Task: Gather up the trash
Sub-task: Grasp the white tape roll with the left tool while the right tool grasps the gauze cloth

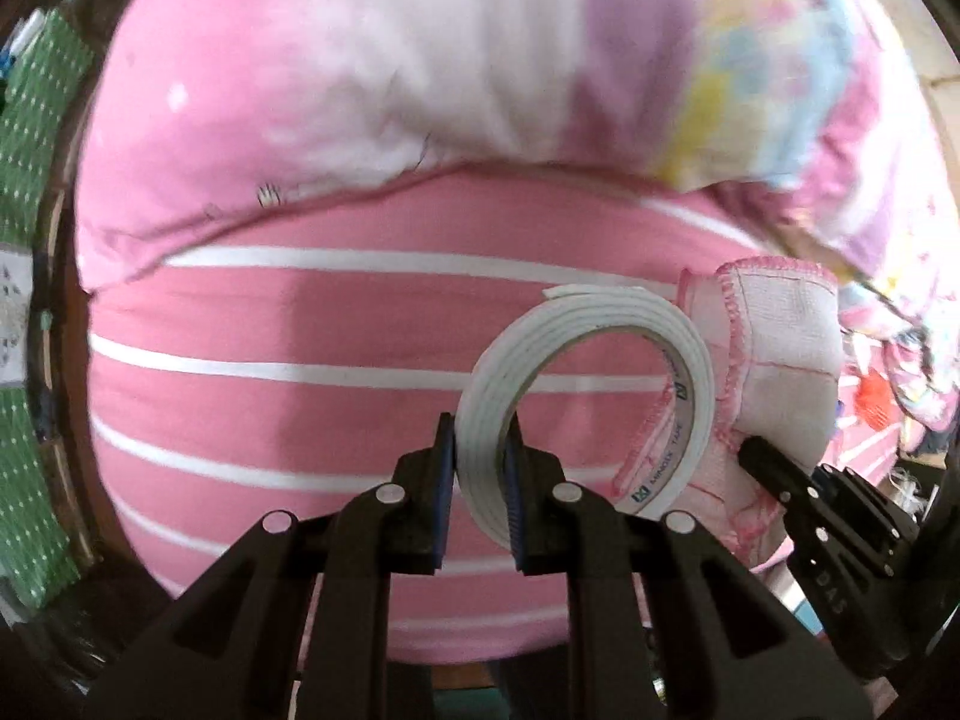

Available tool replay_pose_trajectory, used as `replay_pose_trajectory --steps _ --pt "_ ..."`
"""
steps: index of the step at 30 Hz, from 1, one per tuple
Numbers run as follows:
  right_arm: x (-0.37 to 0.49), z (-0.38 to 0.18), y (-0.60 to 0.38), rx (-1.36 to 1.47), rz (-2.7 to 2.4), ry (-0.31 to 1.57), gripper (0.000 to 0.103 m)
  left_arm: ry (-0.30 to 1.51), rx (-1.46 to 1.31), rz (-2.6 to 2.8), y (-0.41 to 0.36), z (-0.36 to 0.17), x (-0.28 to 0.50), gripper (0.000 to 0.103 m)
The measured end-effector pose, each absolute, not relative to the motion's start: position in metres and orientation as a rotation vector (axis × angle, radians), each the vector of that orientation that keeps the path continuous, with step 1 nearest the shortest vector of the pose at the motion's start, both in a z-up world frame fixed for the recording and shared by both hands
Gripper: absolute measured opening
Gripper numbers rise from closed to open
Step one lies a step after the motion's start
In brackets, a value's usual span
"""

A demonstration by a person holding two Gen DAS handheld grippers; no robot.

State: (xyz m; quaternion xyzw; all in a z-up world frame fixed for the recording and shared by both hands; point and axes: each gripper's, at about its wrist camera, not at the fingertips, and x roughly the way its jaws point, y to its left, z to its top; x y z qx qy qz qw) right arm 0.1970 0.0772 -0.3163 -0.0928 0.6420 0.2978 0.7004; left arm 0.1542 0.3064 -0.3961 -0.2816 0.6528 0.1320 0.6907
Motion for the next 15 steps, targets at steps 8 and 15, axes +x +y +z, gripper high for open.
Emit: replay_pose_trajectory --steps 8,15 --pt "0.152 -0.197 0.048 -0.143 0.678 1.341 0.011 1.373 -0.569 0.233 0.272 -0.251 0.129 0.015" --pt "0.094 -0.121 0.039 -0.096 0.634 1.248 0.011 1.331 -0.432 0.124 0.231 -0.174 0.1 0.015"
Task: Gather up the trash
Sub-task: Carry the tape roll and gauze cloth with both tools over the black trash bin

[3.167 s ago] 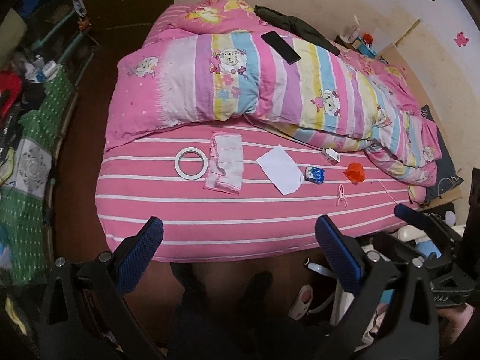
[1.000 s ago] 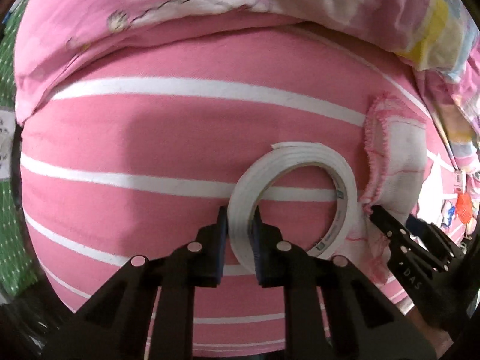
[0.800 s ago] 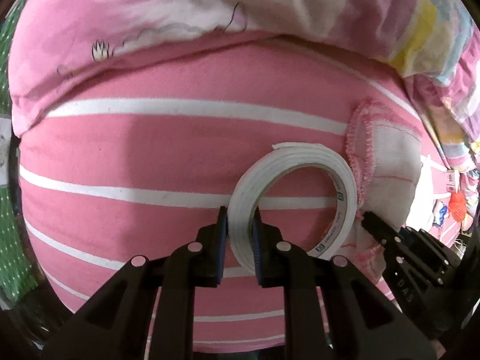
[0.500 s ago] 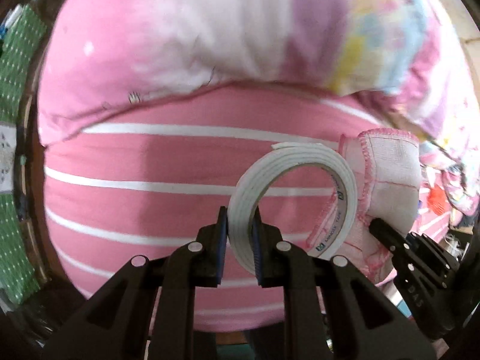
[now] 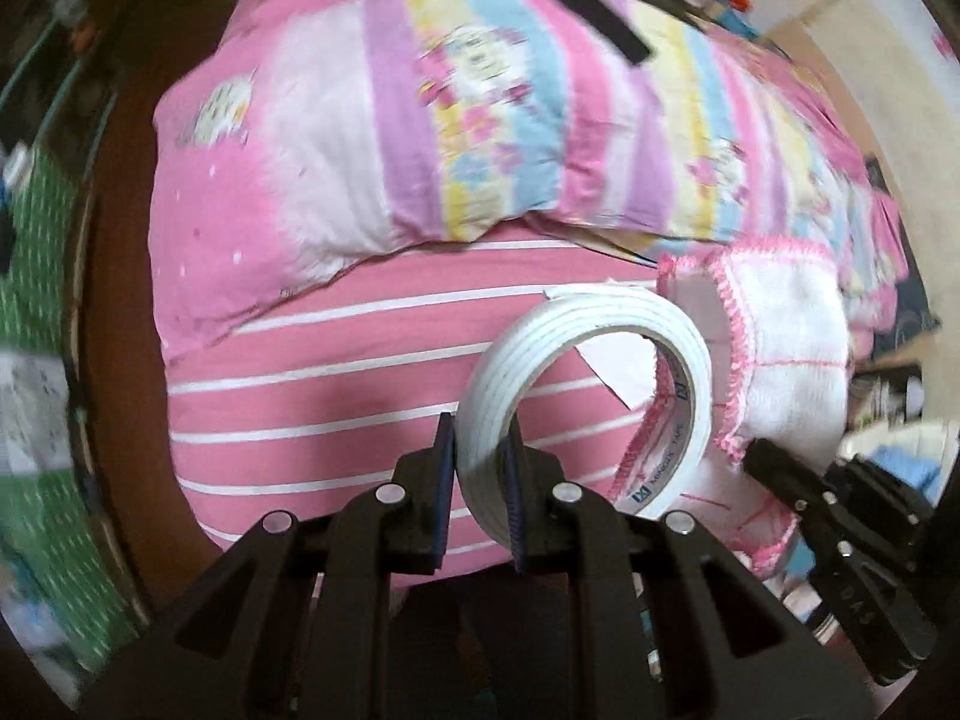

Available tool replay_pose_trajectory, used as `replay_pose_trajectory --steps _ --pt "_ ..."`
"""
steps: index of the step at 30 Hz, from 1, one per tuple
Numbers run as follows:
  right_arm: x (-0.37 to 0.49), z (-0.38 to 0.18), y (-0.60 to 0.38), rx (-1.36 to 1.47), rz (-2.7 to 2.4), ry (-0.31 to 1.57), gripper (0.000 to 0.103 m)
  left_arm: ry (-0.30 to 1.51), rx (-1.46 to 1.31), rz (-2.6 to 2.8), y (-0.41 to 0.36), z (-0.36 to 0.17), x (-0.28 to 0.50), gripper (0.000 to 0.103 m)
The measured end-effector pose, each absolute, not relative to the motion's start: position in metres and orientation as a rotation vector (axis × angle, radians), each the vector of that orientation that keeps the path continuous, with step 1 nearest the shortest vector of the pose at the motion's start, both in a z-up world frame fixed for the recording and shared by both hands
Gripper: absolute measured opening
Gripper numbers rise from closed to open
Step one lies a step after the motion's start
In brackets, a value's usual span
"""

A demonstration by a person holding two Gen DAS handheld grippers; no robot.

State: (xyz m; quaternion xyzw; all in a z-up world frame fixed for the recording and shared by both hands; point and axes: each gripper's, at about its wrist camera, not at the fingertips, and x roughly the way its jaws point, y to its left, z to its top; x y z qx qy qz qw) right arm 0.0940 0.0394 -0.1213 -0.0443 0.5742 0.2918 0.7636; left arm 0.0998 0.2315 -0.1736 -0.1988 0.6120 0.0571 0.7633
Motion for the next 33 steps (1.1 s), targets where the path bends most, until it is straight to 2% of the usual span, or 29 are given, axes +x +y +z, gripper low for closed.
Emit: replay_pose_trajectory --steps 6,17,27,33 --pt "0.075 -0.088 0.007 -0.037 0.557 1.173 0.011 1.26 -0.375 0.041 0.19 -0.125 0.088 0.015" --pt "0.039 -0.04 -0.107 0.054 0.434 1.081 0.011 1.188 -0.321 -0.09 0.086 -0.082 0.062 0.015" --pt "0.011 -0.012 -0.251 0.109 0.415 0.999 0.011 1.114 -0.257 -0.119 -0.053 -0.039 0.05 0.015" --pt "-0.007 -0.005 -0.361 0.126 0.359 0.962 0.011 1.108 -0.205 -0.193 -0.174 -0.029 0.048 0.015"
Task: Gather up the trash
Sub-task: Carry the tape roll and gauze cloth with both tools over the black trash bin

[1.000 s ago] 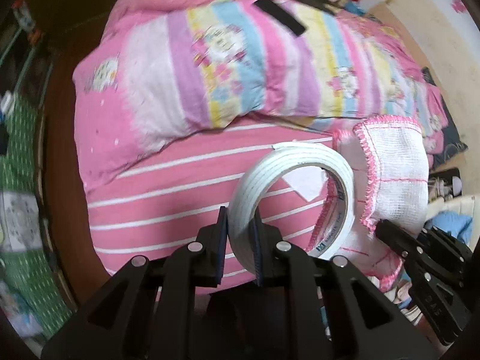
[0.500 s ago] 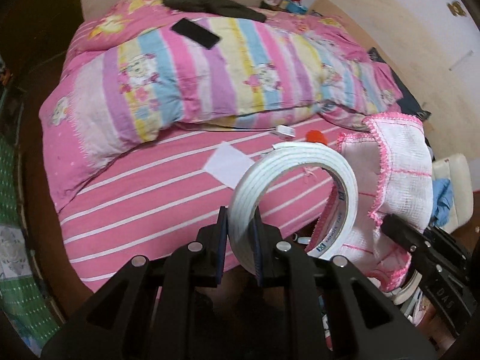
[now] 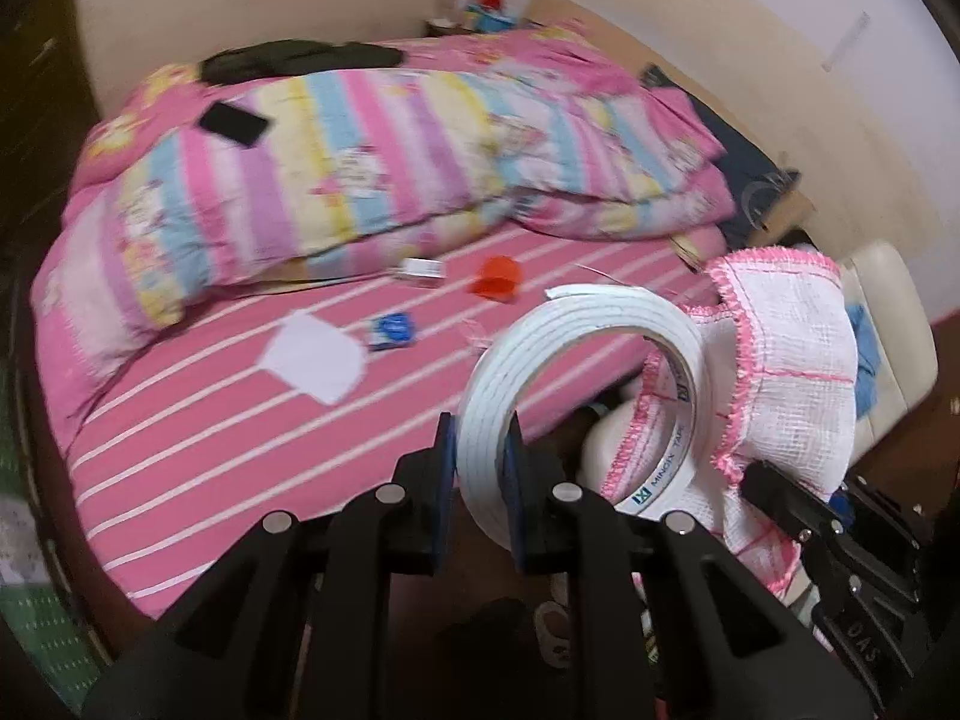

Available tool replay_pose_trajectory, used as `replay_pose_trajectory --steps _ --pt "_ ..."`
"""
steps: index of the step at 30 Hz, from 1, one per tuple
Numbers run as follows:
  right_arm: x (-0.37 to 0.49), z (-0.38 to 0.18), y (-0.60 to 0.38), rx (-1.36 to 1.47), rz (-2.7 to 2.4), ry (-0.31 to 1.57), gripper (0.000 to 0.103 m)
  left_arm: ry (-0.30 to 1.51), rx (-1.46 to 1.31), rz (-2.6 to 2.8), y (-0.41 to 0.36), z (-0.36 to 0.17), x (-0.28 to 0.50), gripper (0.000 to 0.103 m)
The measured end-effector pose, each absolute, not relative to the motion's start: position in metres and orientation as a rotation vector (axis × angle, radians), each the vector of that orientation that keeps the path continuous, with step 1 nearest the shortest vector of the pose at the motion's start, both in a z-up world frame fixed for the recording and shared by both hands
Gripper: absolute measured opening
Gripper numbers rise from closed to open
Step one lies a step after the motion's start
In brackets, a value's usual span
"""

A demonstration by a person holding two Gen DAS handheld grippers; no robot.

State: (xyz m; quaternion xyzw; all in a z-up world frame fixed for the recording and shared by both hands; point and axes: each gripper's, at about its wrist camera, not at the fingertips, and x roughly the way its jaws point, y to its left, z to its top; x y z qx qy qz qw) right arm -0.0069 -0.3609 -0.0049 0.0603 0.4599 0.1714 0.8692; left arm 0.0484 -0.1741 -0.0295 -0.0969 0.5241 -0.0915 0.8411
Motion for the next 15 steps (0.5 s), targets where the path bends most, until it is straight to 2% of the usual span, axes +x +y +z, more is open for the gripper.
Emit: replay_pose_trajectory --steps 6,15 --pt "-0.022 -0.01 -0.473 0.181 0.244 0.953 0.011 1.129 -0.14 -0.305 -0.296 -0.036 0.053 0.015" --pt "-0.056 -0.016 -0.598 0.324 0.031 0.938 0.011 1.16 0.007 -0.477 -0.43 -0.039 0.061 0.015"
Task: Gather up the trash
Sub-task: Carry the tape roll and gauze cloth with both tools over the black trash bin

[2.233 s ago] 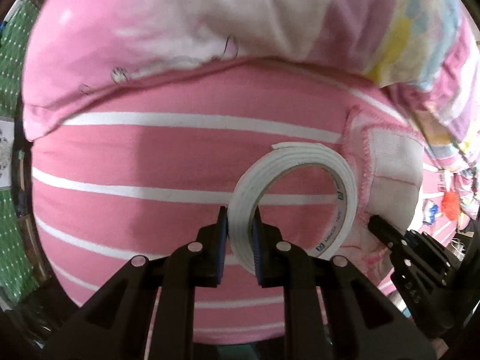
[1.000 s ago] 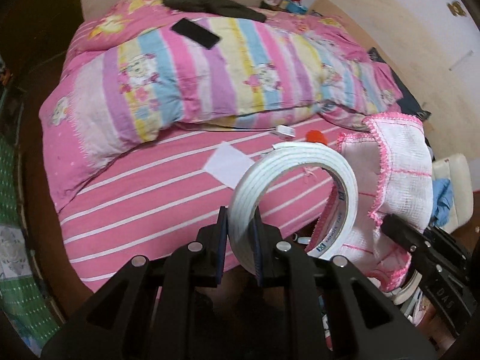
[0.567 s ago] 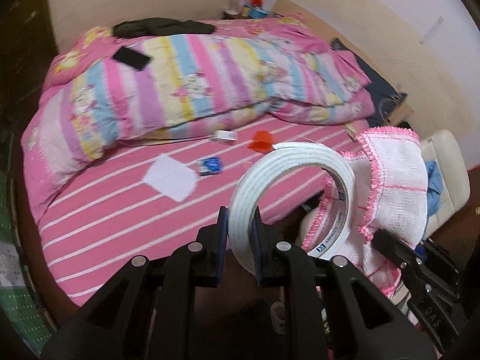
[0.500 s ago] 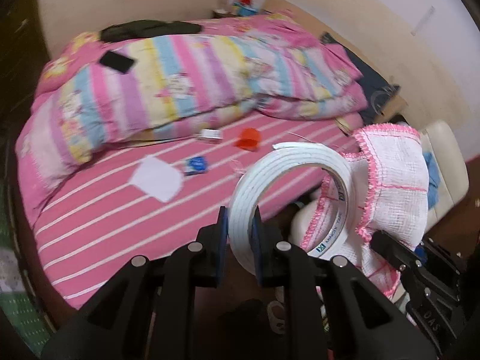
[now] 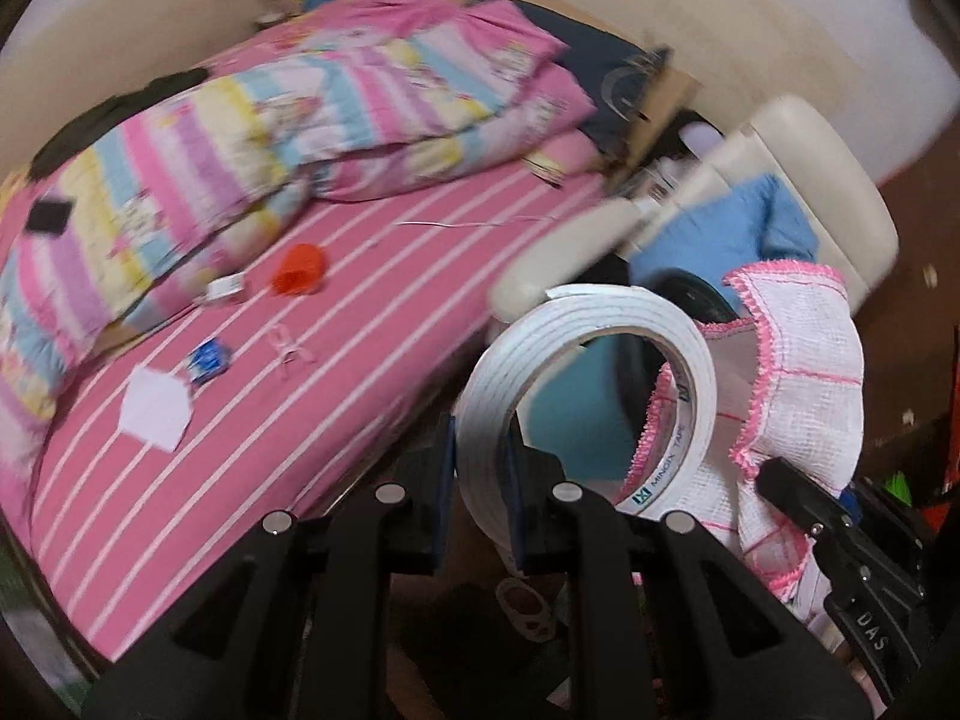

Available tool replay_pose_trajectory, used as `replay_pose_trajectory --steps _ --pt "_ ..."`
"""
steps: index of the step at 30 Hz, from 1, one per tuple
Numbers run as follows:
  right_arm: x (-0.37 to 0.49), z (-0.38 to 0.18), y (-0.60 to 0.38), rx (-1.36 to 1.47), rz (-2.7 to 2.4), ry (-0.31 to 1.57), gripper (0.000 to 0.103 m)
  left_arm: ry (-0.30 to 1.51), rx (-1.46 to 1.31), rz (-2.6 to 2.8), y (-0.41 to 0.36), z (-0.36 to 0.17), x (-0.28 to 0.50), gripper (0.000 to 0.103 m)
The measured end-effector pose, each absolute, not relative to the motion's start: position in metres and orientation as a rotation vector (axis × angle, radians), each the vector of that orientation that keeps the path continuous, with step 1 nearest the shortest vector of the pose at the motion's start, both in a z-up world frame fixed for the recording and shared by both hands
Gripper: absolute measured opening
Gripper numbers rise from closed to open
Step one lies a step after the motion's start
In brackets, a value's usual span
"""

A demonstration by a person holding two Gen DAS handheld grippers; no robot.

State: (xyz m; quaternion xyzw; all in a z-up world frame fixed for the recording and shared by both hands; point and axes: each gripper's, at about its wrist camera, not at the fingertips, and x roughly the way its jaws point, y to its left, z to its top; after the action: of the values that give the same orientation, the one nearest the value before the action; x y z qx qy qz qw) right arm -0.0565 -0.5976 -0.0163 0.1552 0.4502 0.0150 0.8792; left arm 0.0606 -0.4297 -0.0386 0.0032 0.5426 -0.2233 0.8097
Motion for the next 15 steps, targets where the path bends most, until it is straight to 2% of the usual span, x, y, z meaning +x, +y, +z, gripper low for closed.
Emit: replay_pose_trajectory --steps 15 --pt "-0.069 -0.058 -0.716 0.545 -0.376 0.966 0.012 1.196 0.332 -0.873 -0.614 -0.061 0.102 0.015"
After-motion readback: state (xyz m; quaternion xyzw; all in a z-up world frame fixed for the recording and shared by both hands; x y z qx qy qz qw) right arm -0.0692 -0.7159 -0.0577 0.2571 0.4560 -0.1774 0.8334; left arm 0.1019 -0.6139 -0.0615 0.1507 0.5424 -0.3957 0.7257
